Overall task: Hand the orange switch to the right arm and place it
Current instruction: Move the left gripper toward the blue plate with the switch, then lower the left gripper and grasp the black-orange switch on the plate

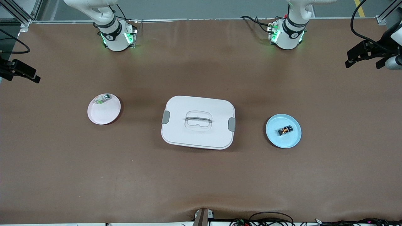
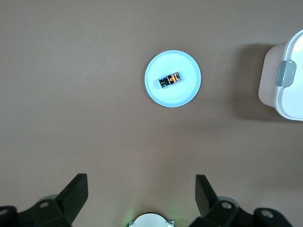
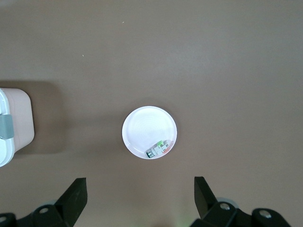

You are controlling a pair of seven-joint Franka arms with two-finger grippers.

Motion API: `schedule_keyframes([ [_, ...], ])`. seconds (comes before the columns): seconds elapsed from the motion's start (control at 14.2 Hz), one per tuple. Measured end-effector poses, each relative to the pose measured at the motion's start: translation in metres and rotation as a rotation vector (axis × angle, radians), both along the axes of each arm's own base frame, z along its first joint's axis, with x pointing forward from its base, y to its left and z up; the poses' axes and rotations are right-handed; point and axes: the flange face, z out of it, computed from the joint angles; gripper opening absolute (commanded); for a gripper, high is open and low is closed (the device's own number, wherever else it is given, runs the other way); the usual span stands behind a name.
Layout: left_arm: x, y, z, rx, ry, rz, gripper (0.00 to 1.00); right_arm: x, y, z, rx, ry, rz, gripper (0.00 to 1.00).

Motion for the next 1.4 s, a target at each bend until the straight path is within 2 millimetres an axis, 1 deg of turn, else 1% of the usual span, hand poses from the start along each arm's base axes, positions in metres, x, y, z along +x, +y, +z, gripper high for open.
schedule_keyframes([
  [0.35,0.001,0.000,-0.002,0.000,0.007,0.000,1.00,0.000,0.000,0.000,0.000,0.000,-0.001,1.00],
  [0.49,0.007,0.000,-0.013,0.001,0.027,0.000,1.00,0.000,-0.001,0.000,0.000,0.000,-0.001,1.00],
  [0.56,0.012,0.000,-0.021,0.002,0.044,0.000,1.00,0.000,-0.001,0.000,-0.001,0.000,-0.002,1.00],
  [0.7,0.028,-0.001,-0.046,0.002,0.073,-0.001,1.00,0.000,-0.002,0.000,-0.001,0.000,-0.004,1.00],
  [0.84,0.046,-0.003,-0.078,0.001,0.072,-0.001,1.00,0.000,-0.002,0.000,-0.001,0.000,-0.004,1.00],
  [0.98,0.057,-0.004,-0.112,0.000,0.066,-0.001,1.00,0.000,-0.003,0.000,-0.003,0.000,-0.004,1.00],
  [1.26,0.062,-0.010,-0.180,-0.004,0.009,-0.005,1.00,0.000,-0.003,0.000,-0.013,0.000,-0.004,1.00],
  [1.4,0.058,-0.017,-0.217,-0.005,-0.014,-0.006,1.00,0.000,-0.003,0.000,-0.015,0.000,-0.004,1.00],
])
